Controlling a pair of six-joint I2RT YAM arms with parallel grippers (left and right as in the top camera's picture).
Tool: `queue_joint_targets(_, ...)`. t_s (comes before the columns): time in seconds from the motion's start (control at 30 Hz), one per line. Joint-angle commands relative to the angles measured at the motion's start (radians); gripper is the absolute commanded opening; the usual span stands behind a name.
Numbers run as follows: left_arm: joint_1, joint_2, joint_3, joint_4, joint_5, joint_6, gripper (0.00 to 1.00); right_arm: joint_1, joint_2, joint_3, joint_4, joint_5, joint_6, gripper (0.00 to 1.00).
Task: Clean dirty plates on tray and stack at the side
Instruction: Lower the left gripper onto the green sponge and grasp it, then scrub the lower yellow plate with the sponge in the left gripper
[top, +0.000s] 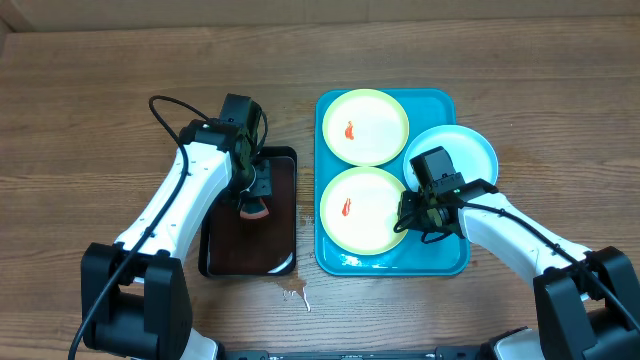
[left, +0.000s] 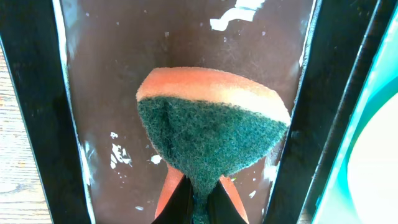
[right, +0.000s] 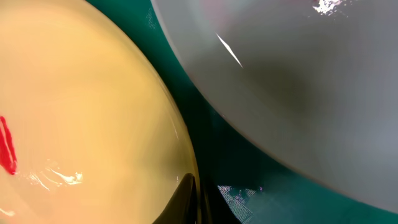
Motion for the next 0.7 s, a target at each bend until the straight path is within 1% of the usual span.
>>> queue_joint_targets(0.0, -0.01, -0.012, 0.016, -0.005, -0.013, 0.023, 0.04, -0.003, 0.017, -0.008, -0.005, 0.024, -0.014, 0.04)
queue_joint_targets(0.13, -0.037, -0.014, 0.066, -0.051, -0.013, 0.027, 0.04, -0.003, 0.017, -0.008, 0.0, 0.024, -0.014, 0.04)
queue_joint_targets(0.23, -0.076, -0.014, 0.147, -0.098, -0.012, 0.034, 0.04, -0.003, 0.017, -0.008, 0.002, 0.024, -0.014, 0.04)
queue_joint_targets(0.3, -0.112, -0.014, 0.193, -0.096, 0.007, 0.033, 0.04, -0.003, 0.017, -0.008, 0.002, 0.024, -0.014, 0.04)
queue_joint_targets(0.4, -0.174, -0.014, 0.213, -0.015, 0.095, 0.025, 0.04, -0.003, 0.017, -0.008, 0.002, 0.024, -0.014, 0.04)
queue_joint_targets(0.47, -0.216, -0.006, 0.204, 0.053, 0.135, -0.011, 0.04, -0.003, 0.017, -0.008, 0.002, 0.024, -0.014, 0.04)
queue_joint_targets(0.57, -0.28, 0.028, 0.184, 0.142, 0.146, -0.072, 0.04, -0.003, 0.017, -0.008, 0.001, 0.024, -0.014, 0.04)
queue_joint_targets(0.67, -0.333, 0.091, 0.182, 0.183, 0.158, -0.131, 0.04, -0.003, 0.017, -0.008, 0.0, 0.024, -0.014, 0.04)
